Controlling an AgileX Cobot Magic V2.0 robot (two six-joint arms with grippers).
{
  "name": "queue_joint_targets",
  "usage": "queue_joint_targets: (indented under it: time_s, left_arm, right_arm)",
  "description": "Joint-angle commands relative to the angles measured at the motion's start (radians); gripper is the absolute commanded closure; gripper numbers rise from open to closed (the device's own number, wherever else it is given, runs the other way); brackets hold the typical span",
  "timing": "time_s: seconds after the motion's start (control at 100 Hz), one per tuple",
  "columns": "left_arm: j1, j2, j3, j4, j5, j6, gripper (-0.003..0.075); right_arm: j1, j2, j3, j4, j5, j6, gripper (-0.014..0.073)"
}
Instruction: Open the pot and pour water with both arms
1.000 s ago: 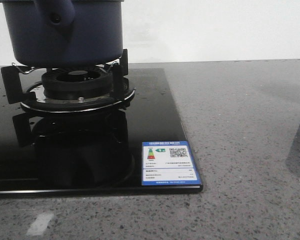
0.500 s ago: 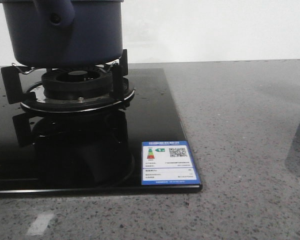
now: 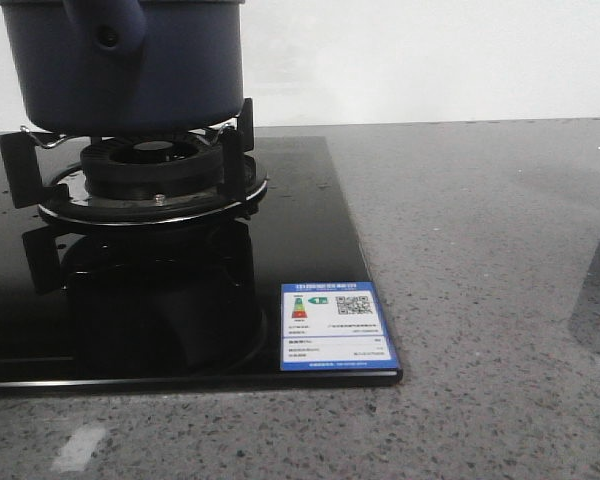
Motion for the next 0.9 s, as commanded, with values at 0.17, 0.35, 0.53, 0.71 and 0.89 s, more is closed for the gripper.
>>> queue_joint_targets:
  time_s: [0.17,0.35,0.53,0.71,0.89]
  left_arm:
    - [-0.006,0.129,-0.114,-0.171,-0.067,0.055,0.0277]
    - [-0.006,0.2,-0.127,-0.204,-0.129,0.055,0.0169]
    - [-0.006,0.26,-0.127,-0.221,-0.141,0.055,0.0154]
    - [-0.006,0.298,-0.131,-0.244,-0.112,0.118,0.0154]
    - [-0.006,0.306,-0.131,-0.444,-0.062,0.293,0.0154]
  right_arm:
    - [0.003,0.018,-0.036,-0.001,-0.086,-0.015,-0.0019]
    - [0.003,0.018,-0.036,-0.001,-0.086,-0.015,-0.0019]
    - [0.003,0.018,-0.036,-0.001,-0.088,-0.015,-0.0019]
    - [0.003,0.018,-0.036,-0.001,-0.088,-0.015,-0.0019]
    - [0.003,0.018,-0.036,-0.001,-0.088,-0.015,-0.0019]
